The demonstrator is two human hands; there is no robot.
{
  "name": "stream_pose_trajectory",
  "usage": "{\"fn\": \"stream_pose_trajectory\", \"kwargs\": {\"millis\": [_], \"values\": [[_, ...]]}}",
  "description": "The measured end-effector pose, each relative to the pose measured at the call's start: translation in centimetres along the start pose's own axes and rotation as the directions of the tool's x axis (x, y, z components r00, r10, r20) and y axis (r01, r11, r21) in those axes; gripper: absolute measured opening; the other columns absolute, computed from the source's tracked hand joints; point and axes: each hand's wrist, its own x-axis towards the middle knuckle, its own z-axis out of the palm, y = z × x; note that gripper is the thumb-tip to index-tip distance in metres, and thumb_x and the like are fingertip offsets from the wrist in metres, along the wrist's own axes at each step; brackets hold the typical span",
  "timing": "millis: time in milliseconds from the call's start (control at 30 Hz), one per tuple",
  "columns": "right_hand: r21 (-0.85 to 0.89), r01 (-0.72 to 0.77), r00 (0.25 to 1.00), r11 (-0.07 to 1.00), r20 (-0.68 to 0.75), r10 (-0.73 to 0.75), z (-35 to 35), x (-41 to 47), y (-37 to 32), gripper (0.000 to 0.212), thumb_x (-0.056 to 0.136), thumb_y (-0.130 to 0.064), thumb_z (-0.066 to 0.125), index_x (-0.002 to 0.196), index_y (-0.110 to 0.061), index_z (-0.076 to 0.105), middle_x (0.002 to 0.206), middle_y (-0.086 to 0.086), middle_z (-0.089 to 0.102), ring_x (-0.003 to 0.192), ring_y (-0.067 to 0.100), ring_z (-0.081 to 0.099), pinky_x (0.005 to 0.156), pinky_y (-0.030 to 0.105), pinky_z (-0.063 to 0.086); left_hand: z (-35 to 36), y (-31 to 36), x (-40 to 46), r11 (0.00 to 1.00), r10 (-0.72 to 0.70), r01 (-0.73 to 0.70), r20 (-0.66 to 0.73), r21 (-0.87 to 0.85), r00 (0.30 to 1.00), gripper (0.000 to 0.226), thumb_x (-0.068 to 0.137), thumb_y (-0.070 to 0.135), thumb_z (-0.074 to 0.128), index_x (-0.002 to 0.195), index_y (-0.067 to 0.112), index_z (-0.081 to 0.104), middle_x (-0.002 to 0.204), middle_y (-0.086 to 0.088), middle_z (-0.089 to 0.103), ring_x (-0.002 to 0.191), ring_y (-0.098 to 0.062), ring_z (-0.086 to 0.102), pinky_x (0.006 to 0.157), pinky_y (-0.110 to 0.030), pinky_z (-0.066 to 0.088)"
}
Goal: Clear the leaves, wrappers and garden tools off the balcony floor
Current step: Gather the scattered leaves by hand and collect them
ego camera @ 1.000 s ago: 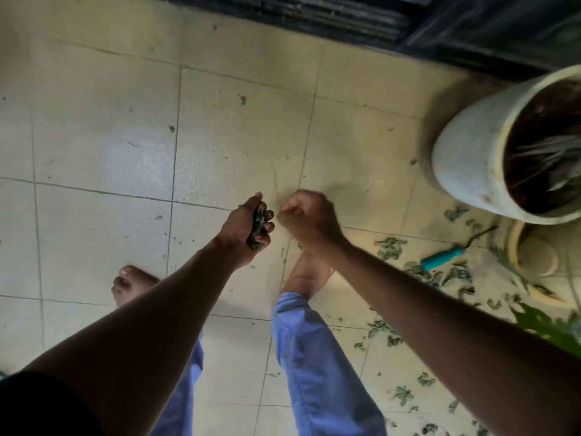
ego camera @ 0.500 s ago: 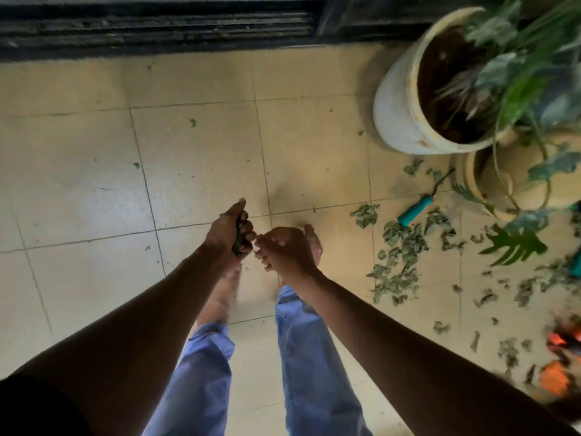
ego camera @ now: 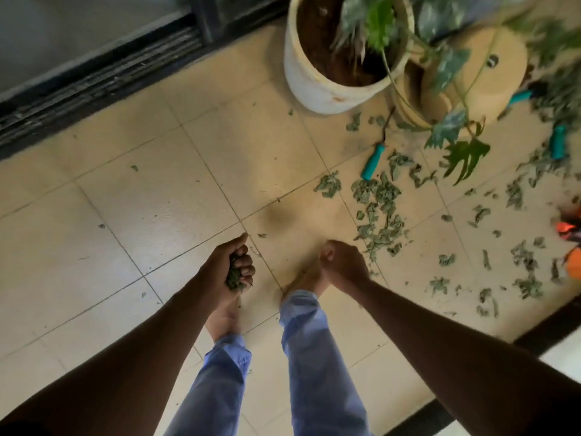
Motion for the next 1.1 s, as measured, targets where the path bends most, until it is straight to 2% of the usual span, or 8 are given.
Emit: {"fn": "stream_pose_trajectory", "kwargs": {"millis": [167,300,500,800,867,967,1033,1100], "values": [[-0.019,0.079,0.99,0.997,-0.12,-0.08,0.1,8.2,1.6,0.031,0.095,-0.024,0.057,0.125,-0.02,0.064,0.124,0.008,0.067,0.114,0.029,0.063,0.095,0.035,0.053,2.3,0.1,5.5,0.998,-0.035,0.033,0.036,0.054,0.999,0.046,0.094,0.043,0.066,0.058,0.026,0.042,0.048,0.008,0.033,0.045,-0.01,0.033,0.045,-0.021,0.027],[-0.159,0.19,0.947,0.969,-0.23,-0.224,0.6,14.6,2.0,0.037,0.093,-0.012,0.055,0.128,-0.018,0.065,0.128,0.01,0.066,0.116,0.032,0.062,0.095,0.037,0.053,3.7,0.6,10.5,0.996,-0.059,0.057,0.03,0.061,0.998,0.047,0.096,0.043,0.064,0.057,0.025,0.042,0.05,0.009,0.032,0.047,-0.01,0.035,0.05,-0.023,0.024],[-0.418,0.385,0.856,0.823,-0.17,-0.488,0.3,20.7,2.7,0.063,0.085,0.007,0.054,0.144,-0.016,0.051,0.157,0.015,0.036,0.143,0.041,0.033,0.107,0.049,0.045,4.2,2.8,14.6,0.993,-0.049,0.047,0.012,0.106,0.999,0.046,0.098,0.04,0.061,0.059,0.026,0.042,0.05,0.009,0.031,0.047,-0.01,0.033,0.052,-0.023,0.021],[-0.444,0.406,0.835,0.799,-0.174,-0.522,1.0,21.6,4.2,0.048,0.083,0.011,0.053,0.126,-0.006,0.064,0.128,0.019,0.055,0.116,0.04,0.052,0.086,0.045,0.056,3.6,2.9,15.4,0.985,-0.067,0.073,-0.042,0.156,0.997,0.044,0.097,0.038,0.062,0.06,0.026,0.042,0.052,0.009,0.033,0.049,-0.009,0.035,0.048,-0.02,0.028],[-0.329,0.359,0.869,0.873,-0.222,-0.441,1.5,21.5,4.5,0.044,0.082,0.012,0.052,0.119,-0.007,0.069,0.123,0.017,0.06,0.113,0.039,0.057,0.088,0.041,0.055,3.9,2.3,15.2,0.984,-0.068,0.077,-0.057,0.161,0.996,0.044,0.097,0.037,0.062,0.06,0.027,0.041,0.051,0.009,0.033,0.048,-0.009,0.035,0.046,-0.02,0.028],[0.166,0.145,0.948,0.975,-0.306,-0.089,2.0,20.2,3.7,0.026,0.084,0.005,0.06,0.095,-0.013,0.076,0.11,0.008,0.071,0.1,0.025,0.067,0.081,0.024,0.052,4.8,1.5,14.9,0.981,-0.076,0.088,-0.076,0.173,0.994,0.044,0.096,0.037,0.063,0.059,0.026,0.042,0.052,0.009,0.033,0.049,-0.01,0.035,0.047,-0.021,0.027],[0.598,0.017,0.967,0.802,-0.214,0.139,1.8,17.8,2.2,0.017,0.082,0.005,0.071,0.083,-0.012,0.075,0.098,0.008,0.076,0.078,0.014,0.07,0.065,0.016,0.052,5.6,1.0,14.5,0.98,-0.082,0.094,-0.074,0.178,0.994,0.044,0.096,0.037,0.064,0.059,0.026,0.043,0.053,0.009,0.033,0.05,-0.01,0.035,0.048,-0.021,0.028],[0.813,0.005,0.977,0.583,-0.128,0.17,1.3,14.7,1.0,0.014,0.076,0.007,0.08,0.083,-0.003,0.076,0.085,0.011,0.077,0.066,0.015,0.072,0.057,0.023,0.057,6.7,0.6,14.1,0.982,-0.084,0.093,-0.064,0.166,0.994,0.043,0.096,0.037,0.063,0.058,0.026,0.044,0.053,0.009,0.033,0.05,-0.01,0.035,0.047,-0.021,0.029]]}}
